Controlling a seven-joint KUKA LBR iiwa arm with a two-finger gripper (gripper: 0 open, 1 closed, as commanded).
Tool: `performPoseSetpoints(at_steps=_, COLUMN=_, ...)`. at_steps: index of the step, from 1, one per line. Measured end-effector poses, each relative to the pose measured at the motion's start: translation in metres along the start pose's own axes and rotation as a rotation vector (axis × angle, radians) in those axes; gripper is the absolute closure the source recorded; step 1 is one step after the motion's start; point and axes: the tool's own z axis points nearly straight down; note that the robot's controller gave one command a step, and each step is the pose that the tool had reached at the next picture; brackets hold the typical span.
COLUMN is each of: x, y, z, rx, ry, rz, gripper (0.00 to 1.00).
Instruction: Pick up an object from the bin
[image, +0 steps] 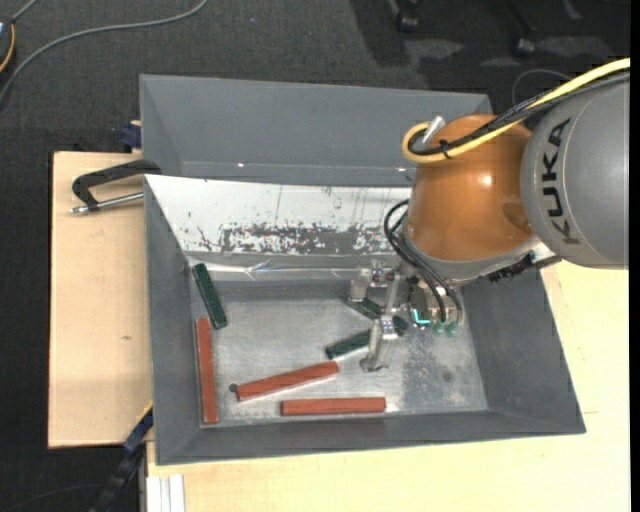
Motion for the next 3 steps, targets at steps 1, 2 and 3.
performPoseSetpoints(at_steps=1, x=0.0104, y=0.0323, z=0.1338, rx=0.0, ry=0.0, rz=-0.033, gripper=0.0)
performPoseSetpoints(at_steps=2, x=0.0184, y=0.0328, z=0.1291, rx=0.0, ry=-0.01, rz=-0.371, gripper=0.0)
performPoseSetpoints(at_steps=3, x=0.0193, y=0.0321, z=0.13, rx=0.001, ry=-0.008, rz=-0.37, gripper=1.0)
